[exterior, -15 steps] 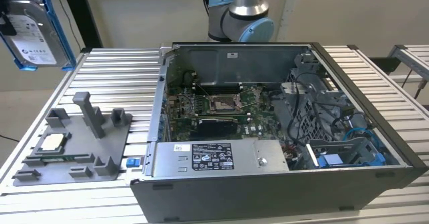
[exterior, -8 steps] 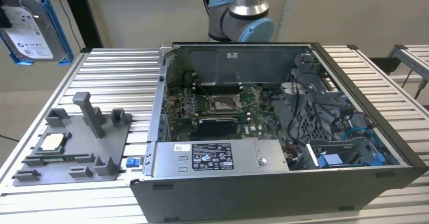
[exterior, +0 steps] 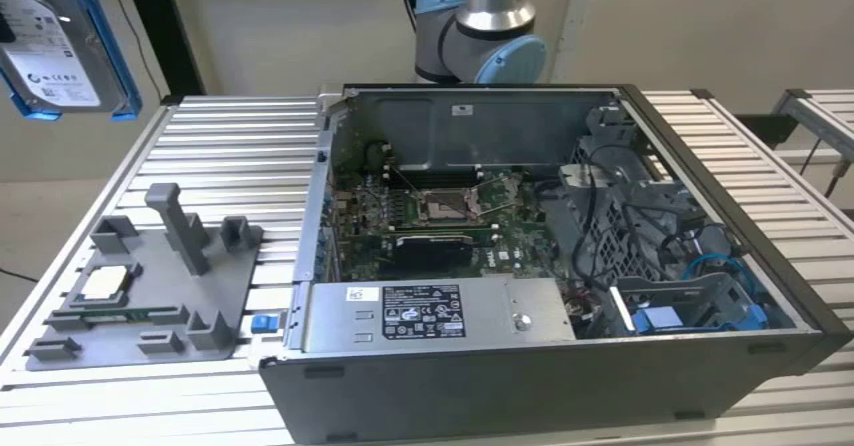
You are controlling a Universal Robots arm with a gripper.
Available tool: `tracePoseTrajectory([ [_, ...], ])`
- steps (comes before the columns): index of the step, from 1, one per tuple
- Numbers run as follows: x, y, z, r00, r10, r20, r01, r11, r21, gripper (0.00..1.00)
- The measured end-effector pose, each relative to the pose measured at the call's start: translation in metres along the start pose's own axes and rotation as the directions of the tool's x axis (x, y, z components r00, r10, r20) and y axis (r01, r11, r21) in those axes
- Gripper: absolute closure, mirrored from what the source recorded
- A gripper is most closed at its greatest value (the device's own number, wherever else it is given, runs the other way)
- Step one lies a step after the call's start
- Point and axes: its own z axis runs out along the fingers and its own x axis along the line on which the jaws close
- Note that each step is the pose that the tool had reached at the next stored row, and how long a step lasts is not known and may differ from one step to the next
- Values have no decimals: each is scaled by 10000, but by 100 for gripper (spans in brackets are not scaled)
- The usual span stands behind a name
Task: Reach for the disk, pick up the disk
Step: 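Pick up the disk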
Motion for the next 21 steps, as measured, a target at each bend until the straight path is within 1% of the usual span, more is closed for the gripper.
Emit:
tracePoseTrajectory([
  [9,-3,7,-129,10000,-1,0,1,10000,7,100],
  [17,-4,8,-138,10000,-2,0,2,10000,22,100],
  [21,-5,10,-173,10000,-2,0,2,10000,22,100],
])
